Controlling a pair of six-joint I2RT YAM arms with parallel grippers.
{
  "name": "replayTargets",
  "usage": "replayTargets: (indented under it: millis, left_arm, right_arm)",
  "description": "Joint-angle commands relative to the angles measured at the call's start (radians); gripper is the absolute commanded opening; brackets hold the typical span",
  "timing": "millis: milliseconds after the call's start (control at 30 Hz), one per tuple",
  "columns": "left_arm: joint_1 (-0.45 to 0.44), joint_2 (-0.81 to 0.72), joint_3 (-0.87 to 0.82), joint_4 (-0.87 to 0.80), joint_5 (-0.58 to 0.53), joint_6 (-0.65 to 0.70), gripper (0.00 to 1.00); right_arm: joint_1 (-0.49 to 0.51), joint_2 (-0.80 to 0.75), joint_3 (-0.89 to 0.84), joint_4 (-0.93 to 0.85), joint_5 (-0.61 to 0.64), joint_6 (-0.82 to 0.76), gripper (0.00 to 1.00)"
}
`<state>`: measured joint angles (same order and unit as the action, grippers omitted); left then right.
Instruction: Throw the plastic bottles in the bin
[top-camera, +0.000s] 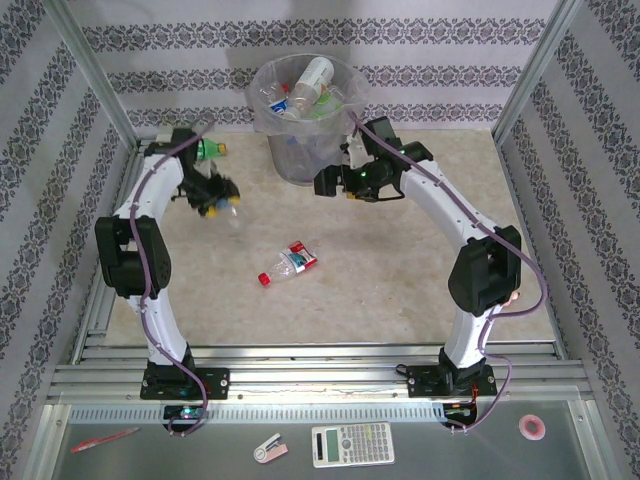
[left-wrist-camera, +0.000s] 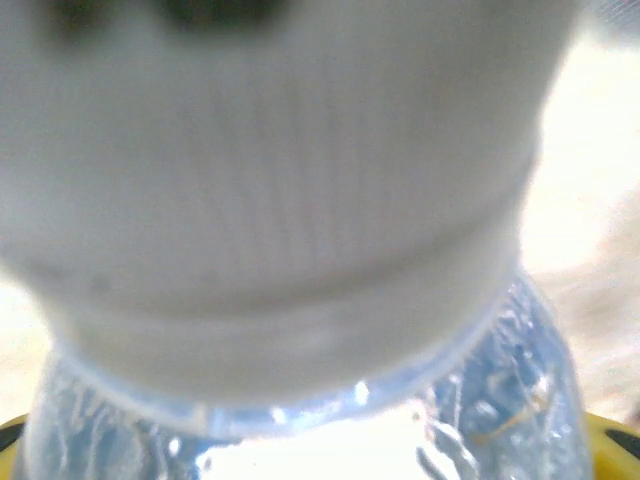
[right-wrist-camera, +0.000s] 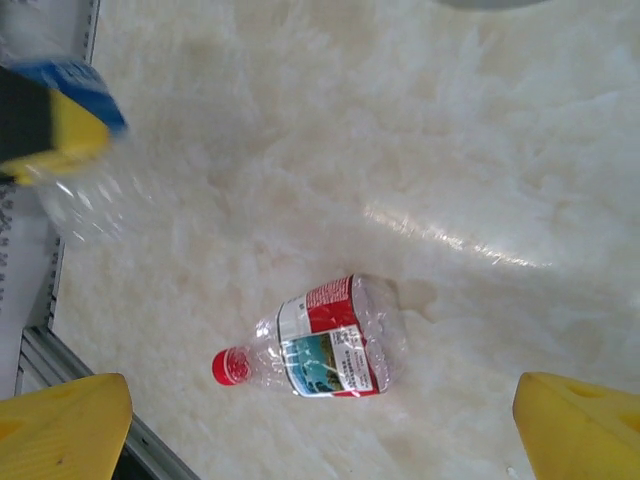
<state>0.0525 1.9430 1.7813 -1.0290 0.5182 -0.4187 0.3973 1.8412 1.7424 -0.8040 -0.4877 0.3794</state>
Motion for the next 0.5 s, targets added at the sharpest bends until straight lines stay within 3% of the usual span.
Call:
replayTargets:
  millis: [0, 233, 467]
  left_arm:
    - [0.029, 0.036, 0.207, 0.127, 0.184, -0.209, 0.48]
    - [0.062, 0.218, 0.638, 0.116, 0.177, -0.362, 0.48]
    - [0.079, 0.326, 0.850, 0.080, 0.149, -0.424, 0.47]
  right_arm:
    - [-0.024, -0.005, 0.038, -0.030, 0.025, 0.022, 0.98]
    - [-0.054, -0.029, 0.019, -0.023, 0.028, 0.030, 0.98]
    - [-0.084, -0.055, -0.022, -0.020, 0.021, 0.022, 0.98]
